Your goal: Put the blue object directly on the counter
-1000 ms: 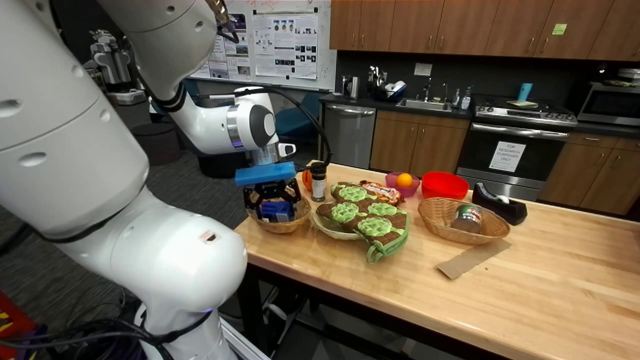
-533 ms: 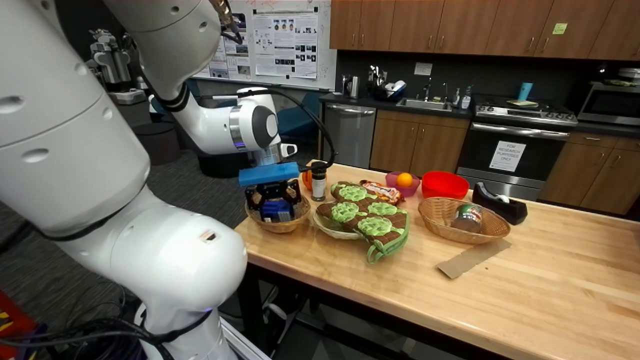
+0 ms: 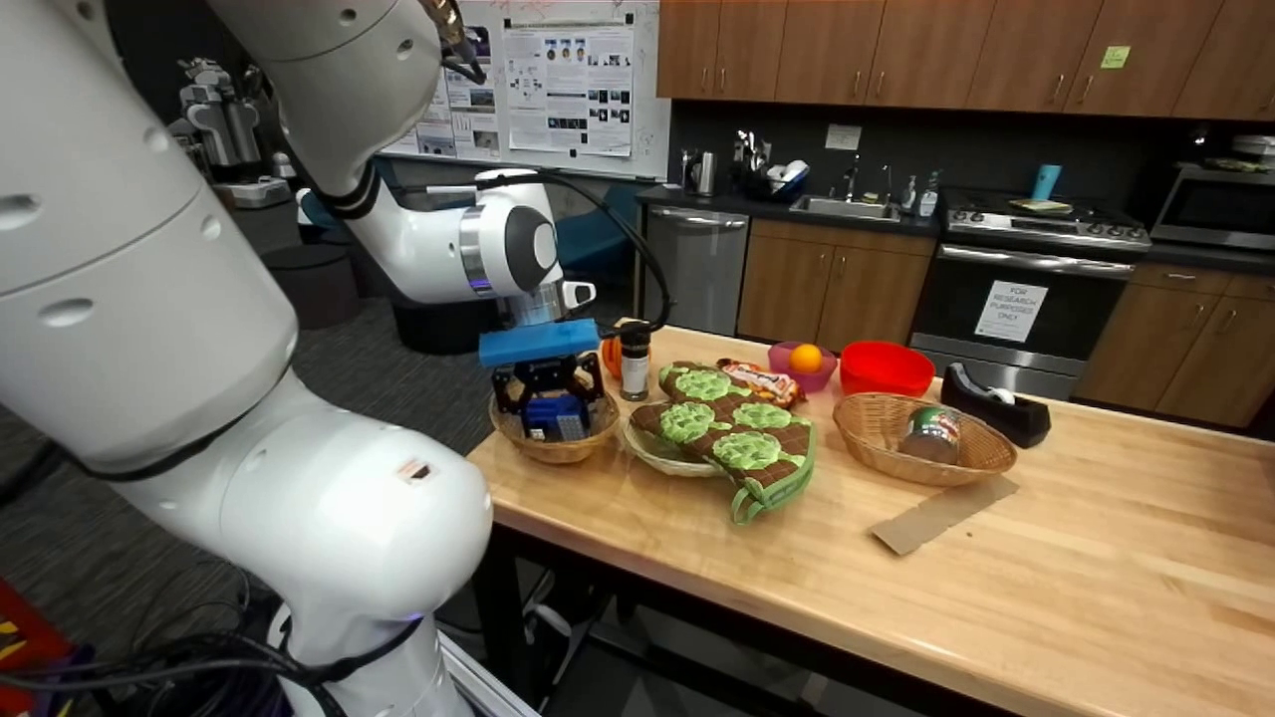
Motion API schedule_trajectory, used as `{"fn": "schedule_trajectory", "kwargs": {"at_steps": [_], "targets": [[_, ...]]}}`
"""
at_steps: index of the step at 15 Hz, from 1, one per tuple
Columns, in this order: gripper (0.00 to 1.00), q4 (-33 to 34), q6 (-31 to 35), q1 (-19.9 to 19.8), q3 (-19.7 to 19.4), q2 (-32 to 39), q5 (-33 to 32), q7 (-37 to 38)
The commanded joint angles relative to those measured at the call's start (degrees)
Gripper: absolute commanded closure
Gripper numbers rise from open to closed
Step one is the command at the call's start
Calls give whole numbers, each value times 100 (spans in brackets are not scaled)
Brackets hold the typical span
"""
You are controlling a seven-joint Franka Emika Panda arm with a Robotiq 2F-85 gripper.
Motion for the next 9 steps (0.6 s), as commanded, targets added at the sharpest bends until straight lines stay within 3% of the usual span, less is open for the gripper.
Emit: {"fn": "schedule_trajectory", "kwargs": {"at_steps": [1, 5, 9], "targets": [[39, -1, -202, -82, -45, -368, -135, -30], [39, 157, -569, -453, -9, -890, -830, 219], [39, 288, -856, -357, 73, -1595, -877, 276]]}}
